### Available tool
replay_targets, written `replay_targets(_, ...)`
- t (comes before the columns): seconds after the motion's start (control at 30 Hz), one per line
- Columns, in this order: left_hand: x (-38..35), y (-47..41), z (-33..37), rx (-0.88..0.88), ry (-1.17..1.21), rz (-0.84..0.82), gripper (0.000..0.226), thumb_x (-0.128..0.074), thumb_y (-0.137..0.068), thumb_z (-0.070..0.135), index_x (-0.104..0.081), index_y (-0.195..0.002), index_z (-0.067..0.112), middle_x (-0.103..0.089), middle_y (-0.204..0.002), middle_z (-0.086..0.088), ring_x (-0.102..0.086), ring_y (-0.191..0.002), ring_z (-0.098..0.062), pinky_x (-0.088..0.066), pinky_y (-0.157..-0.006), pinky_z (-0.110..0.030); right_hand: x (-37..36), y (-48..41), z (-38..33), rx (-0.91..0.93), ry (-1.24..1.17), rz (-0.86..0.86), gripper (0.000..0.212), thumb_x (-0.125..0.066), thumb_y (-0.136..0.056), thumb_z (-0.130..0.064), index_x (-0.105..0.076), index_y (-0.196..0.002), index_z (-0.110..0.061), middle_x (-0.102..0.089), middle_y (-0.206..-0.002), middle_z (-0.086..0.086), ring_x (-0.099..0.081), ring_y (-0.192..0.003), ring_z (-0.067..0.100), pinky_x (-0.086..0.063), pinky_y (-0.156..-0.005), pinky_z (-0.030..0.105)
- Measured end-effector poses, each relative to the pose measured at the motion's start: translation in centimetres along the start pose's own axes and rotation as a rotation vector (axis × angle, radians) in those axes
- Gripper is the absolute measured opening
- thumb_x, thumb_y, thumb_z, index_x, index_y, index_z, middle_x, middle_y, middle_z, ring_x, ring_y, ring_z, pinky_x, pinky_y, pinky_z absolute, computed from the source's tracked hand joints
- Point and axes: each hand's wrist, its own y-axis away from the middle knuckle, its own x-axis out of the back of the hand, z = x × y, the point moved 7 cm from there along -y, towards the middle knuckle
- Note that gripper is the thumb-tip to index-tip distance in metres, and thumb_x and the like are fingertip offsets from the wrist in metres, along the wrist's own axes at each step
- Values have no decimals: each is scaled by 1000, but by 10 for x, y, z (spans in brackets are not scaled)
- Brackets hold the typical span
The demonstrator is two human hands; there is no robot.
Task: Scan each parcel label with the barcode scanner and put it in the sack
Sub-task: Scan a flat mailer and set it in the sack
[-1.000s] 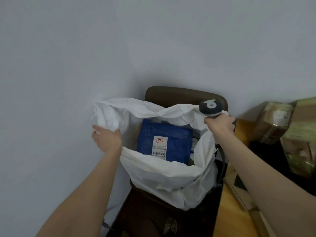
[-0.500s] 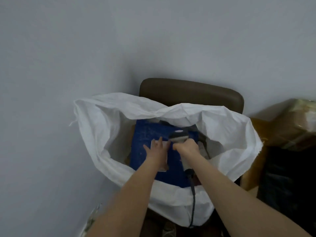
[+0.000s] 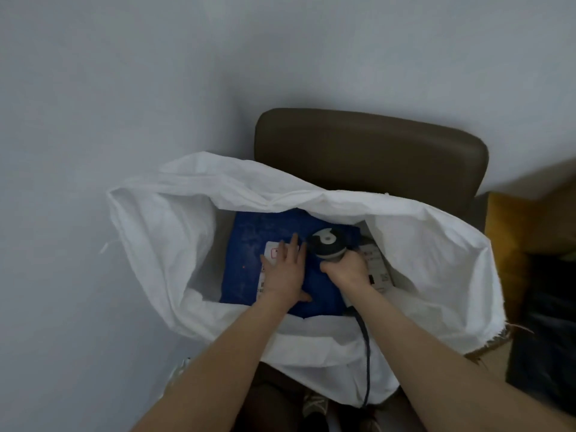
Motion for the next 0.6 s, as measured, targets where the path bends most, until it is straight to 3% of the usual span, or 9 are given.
replay_targets(0.07, -8, -5, -13, -24, 33, -28, 118, -74, -73, 54, 9, -153, 26, 14, -160, -5, 2, -146, -32, -21, -106, -69, -2, -2, -3, 9, -25, 13, 16, -64, -82, -13, -54, -70, -13, -64, -94, 15, -61, -91, 29, -48, -67, 30)
replay_targets(0.17, 4, -9, -34, -52, 319, -38, 96, -73, -77, 49, -18, -152, 25, -19, -156, -7, -27, -138, -27, -37, -106, -52, 2, 8, -6, 48, -36, 19, 19, -64, -83, -10, -52, -68, -13, -60, -78, 9, -60, -83, 27, -46, -63, 29)
replay_targets(0.27, 64, -6, -60, -44, 514, 236, 71, -68, -83, 41, -35, -144, 21, -44, -142, -8, -46, -126, -26, -45, -98, -44, 11, 33, -23, 178, 44, 20, 19, -63, -86, -14, -52, -70, -15, -60, -75, 3, -58, -82, 23, -43, -62, 28)
replay_targets(0.33, 118, -12, -74, -43, 454, 393, 59, -65, -86, 38, -43, -135, 16, -54, -132, -9, -53, -120, -28, -47, -97, -46, 29, 37, -53, 317, 38, 108, 7, -67, -84, -18, -62, -88, -15, -66, -98, 6, -59, -98, 24, -49, -80, 34)
replay_targets(0.4, 171, -25, -87, -8, 417, 499, 60, -62, -89, 35, -40, -139, 11, -51, -136, -15, -50, -123, -33, -42, -103, -48, 60, 26, -85, 373, -40, 246, 37, -69, -81, -23, -61, -116, -16, -63, -121, 9, -55, -116, 28, -46, -99, 45)
replay_targets(0.5, 220, -45, -88, -43, 506, 510, 76, -61, -89, 31, -20, -151, 15, -29, -153, -15, -30, -139, -34, -29, -112, -47, 111, 7, -119, 352, -95, 396, 69, -69, -78, -21, -41, -141, -13, -44, -145, 12, -41, -133, 32, -37, -110, 49)
replay_targets(0.57, 221, -53, -79, -72, 527, 447, 69, -59, -91, 27, -25, -150, 14, -30, -152, -15, -31, -138, -32, -29, -112, -42, 128, -1, -123, 297, -30, 420, 70, -69, -79, -19, -39, -142, -9, -41, -146, 12, -40, -133, 33, -36, -110, 46)
replay_targets(0.6, 213, -53, -72, -82, 510, 393, 61, -58, -92, 26, -33, -147, 14, -36, -149, -15, -38, -133, -30, -33, -110, -39, 128, -2, -121, 269, 0, 397, 57, -68, -80, -18, -48, -133, -9, -50, -136, 13, -47, -126, 32, -41, -105, 45)
